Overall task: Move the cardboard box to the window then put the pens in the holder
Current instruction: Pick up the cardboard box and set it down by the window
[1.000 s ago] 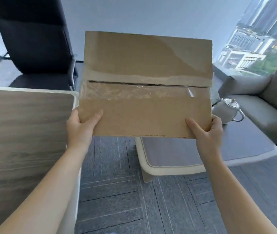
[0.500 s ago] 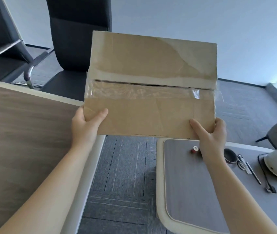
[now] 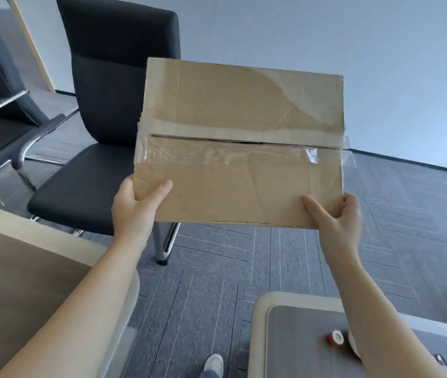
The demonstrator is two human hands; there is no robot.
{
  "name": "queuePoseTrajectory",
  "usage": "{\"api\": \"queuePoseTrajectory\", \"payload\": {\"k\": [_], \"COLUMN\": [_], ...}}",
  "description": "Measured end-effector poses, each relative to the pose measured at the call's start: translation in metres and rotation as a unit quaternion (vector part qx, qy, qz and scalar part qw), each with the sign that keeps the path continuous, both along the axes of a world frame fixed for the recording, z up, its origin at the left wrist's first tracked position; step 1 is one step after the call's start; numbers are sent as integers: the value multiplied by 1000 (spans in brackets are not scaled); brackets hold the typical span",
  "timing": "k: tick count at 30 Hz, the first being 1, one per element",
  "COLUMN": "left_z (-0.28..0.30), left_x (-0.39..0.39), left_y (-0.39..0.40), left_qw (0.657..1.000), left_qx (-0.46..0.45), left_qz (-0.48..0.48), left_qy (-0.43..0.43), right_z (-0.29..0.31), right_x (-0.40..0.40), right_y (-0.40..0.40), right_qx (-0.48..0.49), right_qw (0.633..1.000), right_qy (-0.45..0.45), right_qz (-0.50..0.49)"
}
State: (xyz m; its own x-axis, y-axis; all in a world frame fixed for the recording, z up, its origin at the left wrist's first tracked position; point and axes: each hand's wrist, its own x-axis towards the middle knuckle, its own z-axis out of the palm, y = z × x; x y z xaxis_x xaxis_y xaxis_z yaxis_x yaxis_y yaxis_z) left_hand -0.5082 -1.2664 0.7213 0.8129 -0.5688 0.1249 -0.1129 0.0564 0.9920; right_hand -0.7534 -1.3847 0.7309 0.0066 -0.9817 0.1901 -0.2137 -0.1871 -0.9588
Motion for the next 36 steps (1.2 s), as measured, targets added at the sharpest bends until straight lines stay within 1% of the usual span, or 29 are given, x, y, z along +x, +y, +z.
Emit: {"api": "queuePoseTrajectory", "payload": {"k": [5, 11, 16, 23, 30, 36], "left_z": [14, 18, 17, 24, 21, 17], "left_x": [4, 10, 24, 41, 5, -66], "left_y": [-101, -209, -333, -508, -656, -788], "left_qw": [1000, 998, 993, 983, 964, 942], "left_qx": [6, 10, -3, 6, 11, 0], "left_qz": [-24, -67, -115, -182, -265, -336], "left_qy": [1, -6, -1, -4, 3, 4], "right_z": [9, 7, -2, 1, 1, -3], "right_x": [1, 1, 6, 17, -22, -85], "right_y": [-96, -185, -281, -415, -516, -614], "right_qx": [5, 1, -5, -16, -19, -27], "right_qw": [1000, 999, 994, 984, 966, 945], "right_qy": [-14, -25, -33, -46, -45, -39], "right_qz": [-9, -42, -101, -173, -253, -324]}}
